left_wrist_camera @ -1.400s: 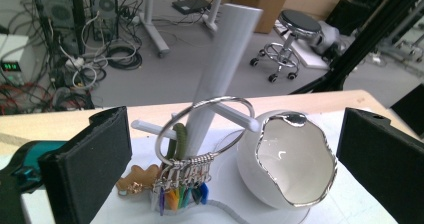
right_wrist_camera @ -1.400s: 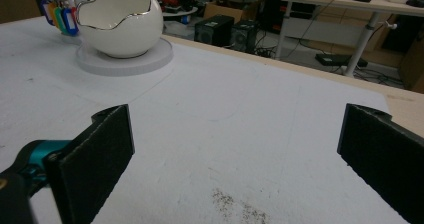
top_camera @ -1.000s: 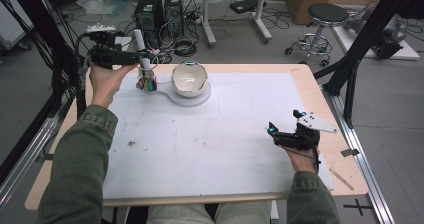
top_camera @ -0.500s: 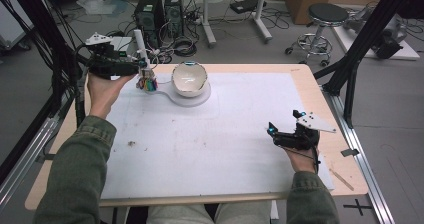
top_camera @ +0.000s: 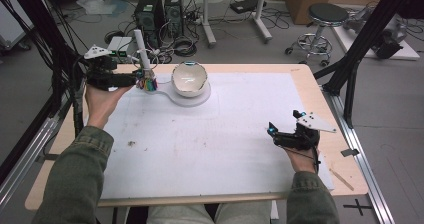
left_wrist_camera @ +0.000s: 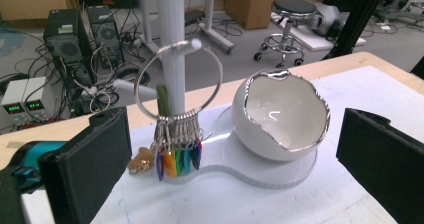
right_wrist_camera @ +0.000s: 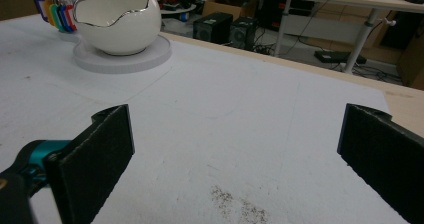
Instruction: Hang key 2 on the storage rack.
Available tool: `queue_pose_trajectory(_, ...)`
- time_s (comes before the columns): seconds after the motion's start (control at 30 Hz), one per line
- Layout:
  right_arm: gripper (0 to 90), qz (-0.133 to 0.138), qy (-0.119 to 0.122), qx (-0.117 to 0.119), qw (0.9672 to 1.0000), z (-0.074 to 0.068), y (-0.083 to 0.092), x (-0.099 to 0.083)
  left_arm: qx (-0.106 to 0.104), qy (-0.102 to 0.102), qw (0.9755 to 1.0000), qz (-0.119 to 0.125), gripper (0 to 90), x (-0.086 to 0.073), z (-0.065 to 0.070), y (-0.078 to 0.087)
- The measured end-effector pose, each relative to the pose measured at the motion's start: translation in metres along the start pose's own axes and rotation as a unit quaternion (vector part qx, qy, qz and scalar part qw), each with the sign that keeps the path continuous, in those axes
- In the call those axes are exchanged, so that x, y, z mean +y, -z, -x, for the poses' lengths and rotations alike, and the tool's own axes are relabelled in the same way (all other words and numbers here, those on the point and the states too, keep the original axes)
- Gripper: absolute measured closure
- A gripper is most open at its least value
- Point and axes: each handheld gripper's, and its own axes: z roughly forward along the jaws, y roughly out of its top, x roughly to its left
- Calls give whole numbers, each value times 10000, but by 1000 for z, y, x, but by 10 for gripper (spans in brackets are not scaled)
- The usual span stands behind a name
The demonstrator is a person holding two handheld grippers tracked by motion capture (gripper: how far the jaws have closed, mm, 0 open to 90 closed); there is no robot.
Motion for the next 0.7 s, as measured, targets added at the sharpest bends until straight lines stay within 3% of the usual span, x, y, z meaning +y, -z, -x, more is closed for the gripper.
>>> queue_pose_trajectory(0.4,7,-38,-32,-25,10000,0,1,0,69,11,9999,74,16,-27,-5,13)
queue_pose_trajectory(0.7,7,-57,-45,-24,10000,0,1,0,-61,8,10000,28,16,-51,-8,23)
